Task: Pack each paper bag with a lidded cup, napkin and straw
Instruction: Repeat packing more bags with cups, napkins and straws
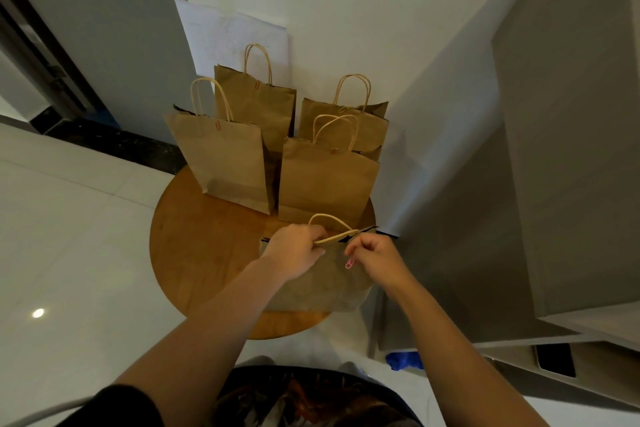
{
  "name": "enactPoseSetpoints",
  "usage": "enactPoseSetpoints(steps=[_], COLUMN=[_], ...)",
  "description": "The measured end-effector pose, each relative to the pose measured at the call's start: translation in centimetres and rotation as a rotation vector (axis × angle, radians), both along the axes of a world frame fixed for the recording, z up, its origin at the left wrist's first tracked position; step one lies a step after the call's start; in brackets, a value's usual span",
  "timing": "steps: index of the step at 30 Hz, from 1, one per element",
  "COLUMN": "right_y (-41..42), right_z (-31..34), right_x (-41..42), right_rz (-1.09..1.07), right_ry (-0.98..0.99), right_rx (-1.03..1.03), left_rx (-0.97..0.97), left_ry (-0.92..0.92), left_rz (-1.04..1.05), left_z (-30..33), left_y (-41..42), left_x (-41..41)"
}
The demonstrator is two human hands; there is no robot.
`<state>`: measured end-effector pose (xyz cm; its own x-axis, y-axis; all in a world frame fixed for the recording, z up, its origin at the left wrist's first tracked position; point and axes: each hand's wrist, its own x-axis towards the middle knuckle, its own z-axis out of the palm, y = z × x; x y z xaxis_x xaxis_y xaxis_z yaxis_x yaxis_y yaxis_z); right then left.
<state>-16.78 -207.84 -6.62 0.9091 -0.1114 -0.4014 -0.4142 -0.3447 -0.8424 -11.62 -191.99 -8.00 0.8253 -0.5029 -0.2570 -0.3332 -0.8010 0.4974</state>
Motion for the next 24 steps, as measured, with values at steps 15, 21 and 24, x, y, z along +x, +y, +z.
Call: enactPoseSetpoints(steps=[15,21,24], right_y=[1.3,1.5,1.6], right_z=[0.2,1.2,1.7], right_x=[2.1,3.0,3.3], right_rz=[0.402,0.462,0.506], right_ry=[-0.320,-0.236,-0.221], right_rx=[-0.490,-0.568,-0.639], left_rx=[-0.019,-0.028,-0.038], left_ry=[0.046,0.066,0.093], left_rz=[0.036,-0.029,-0.028], left_z=[-0.3,-0.2,-0.2], left_y=[-0.2,0.2,0.5], left_x=[0.8,1.2,1.4])
